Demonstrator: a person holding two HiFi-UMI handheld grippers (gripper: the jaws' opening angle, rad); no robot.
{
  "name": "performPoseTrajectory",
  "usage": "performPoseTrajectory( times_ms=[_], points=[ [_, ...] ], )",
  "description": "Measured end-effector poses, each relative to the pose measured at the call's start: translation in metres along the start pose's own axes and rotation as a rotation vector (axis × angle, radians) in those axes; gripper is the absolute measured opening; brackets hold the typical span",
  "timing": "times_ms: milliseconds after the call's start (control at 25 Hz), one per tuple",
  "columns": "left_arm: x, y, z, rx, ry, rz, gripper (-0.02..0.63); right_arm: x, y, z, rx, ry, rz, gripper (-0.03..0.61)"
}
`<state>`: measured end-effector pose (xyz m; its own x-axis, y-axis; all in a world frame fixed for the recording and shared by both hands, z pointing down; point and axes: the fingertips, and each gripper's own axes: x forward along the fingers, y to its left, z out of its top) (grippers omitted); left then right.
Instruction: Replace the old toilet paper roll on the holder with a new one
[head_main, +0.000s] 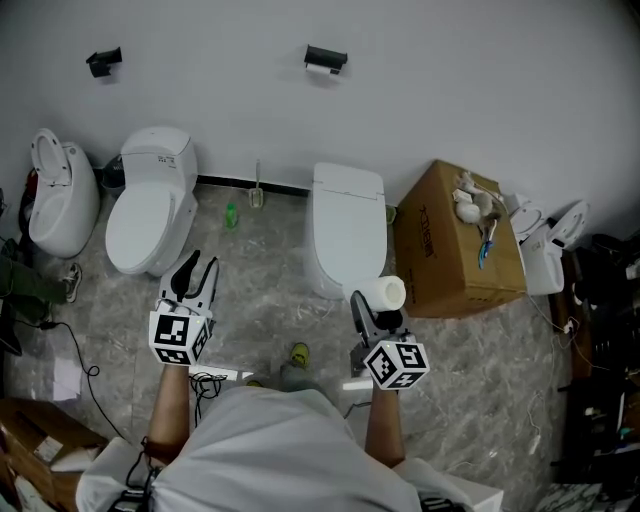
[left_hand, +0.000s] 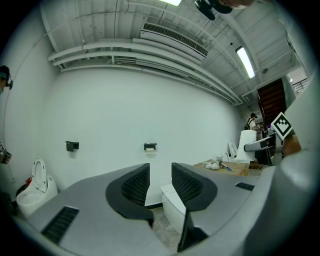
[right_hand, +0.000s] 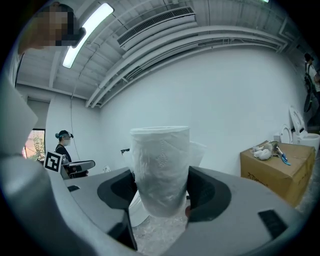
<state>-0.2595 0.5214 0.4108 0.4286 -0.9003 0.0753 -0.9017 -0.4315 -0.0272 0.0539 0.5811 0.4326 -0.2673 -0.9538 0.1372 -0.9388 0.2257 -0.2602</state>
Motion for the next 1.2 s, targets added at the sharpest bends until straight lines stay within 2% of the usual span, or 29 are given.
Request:
performPoseTrajectory(
  times_ms=[240,480,1200],
  points=[
    [0.025,0.002,-0.011,0.002,0.020,-0.008,0.146,0.025,-0.018,-0.003,0.023,0.004,0.005,0.296],
    [0.073,0.010,-0.011,0.028,0.039,-0.009,0.147,0.071,-0.047,-0.002,0.053,0.008,0.012,0.296],
    [0.312,0.023,-0.006,0.041,0.096,0.012,0.147,0.278,-0.182,0.052,0.096,0.029,0.063,0.296]
  ],
)
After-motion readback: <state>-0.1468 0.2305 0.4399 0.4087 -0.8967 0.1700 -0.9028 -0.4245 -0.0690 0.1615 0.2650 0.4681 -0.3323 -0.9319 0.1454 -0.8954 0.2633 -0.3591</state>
